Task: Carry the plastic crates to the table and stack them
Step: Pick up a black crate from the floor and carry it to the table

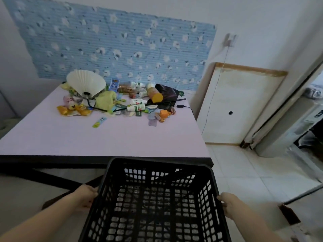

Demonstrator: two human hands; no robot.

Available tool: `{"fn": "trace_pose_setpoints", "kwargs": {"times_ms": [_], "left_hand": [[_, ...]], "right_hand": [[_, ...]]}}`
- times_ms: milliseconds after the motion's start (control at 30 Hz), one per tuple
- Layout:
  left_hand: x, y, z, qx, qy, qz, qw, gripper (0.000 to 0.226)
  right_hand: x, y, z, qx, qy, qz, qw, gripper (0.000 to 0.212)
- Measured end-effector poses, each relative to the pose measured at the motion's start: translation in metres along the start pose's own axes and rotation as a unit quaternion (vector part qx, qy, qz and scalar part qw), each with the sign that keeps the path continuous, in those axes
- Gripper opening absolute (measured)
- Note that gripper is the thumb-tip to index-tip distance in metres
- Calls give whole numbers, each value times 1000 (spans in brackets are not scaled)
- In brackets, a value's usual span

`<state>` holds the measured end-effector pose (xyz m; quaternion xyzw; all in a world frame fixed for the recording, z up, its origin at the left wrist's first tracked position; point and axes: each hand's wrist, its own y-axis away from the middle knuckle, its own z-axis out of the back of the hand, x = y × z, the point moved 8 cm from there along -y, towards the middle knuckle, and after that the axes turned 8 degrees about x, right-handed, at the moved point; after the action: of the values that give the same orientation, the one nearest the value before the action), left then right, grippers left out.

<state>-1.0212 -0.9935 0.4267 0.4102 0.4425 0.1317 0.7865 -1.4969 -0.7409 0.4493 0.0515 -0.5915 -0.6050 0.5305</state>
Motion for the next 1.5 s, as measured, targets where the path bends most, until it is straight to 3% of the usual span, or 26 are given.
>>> {"fn": "trace_pose_setpoints", "kwargs": {"times_ms": [67,133,200,267,500,633,700,833,900,1000,1167,1233,1333,1433,1500], "left_hand": [[-3,-22,-4,-23,18,5,1000,15],[0,-36,-10,-38,14,21,999,18],[9,-52,-13,-58,16,45,997,28],[13,-63,-13,-76,20,62,995,22],[23,-88,-5,-59,-33,88,994,10],[21,-85,-10,-73,-82,73,991,24],[23,-84,-11,-85,-100,67,989,28],[26,-83,-10,-130,-133,48,981,9],[23,-75,-13,-165,-184,37,968,18],[18,-61,-21,-162,-208,19,965,30],[13,-36,-39,-56,-136,-4,989,46],[9,-24,-48,-40,-146,-9,988,51],[0,-6,-58,-25,-180,-15,983,51],[-15,12,-57,-40,-189,-52,980,54],[-28,31,-55,-53,-198,-76,976,44]], "right_hand": [[11,-36,-9,-5,18,-5,1000,11],[19,-76,-17,-2,49,-2,999,22],[20,-117,-24,18,82,-19,996,14],[26,-131,-32,35,81,-25,996,6],[49,-143,-31,87,166,-84,979,17],[50,-150,-28,117,194,-92,970,20],[49,-151,-29,133,197,-93,967,20],[50,-152,-31,164,209,-80,961,19],[49,-152,-30,171,206,-70,961,16],[49,-150,-29,166,200,-44,965,13],[58,-143,-23,103,214,39,971,8],[65,-142,-20,71,272,91,955,20],[76,-128,-19,28,337,117,934,61],[105,-81,-38,-9,399,195,896,56],[118,-52,-66,10,443,240,864,52]]}}
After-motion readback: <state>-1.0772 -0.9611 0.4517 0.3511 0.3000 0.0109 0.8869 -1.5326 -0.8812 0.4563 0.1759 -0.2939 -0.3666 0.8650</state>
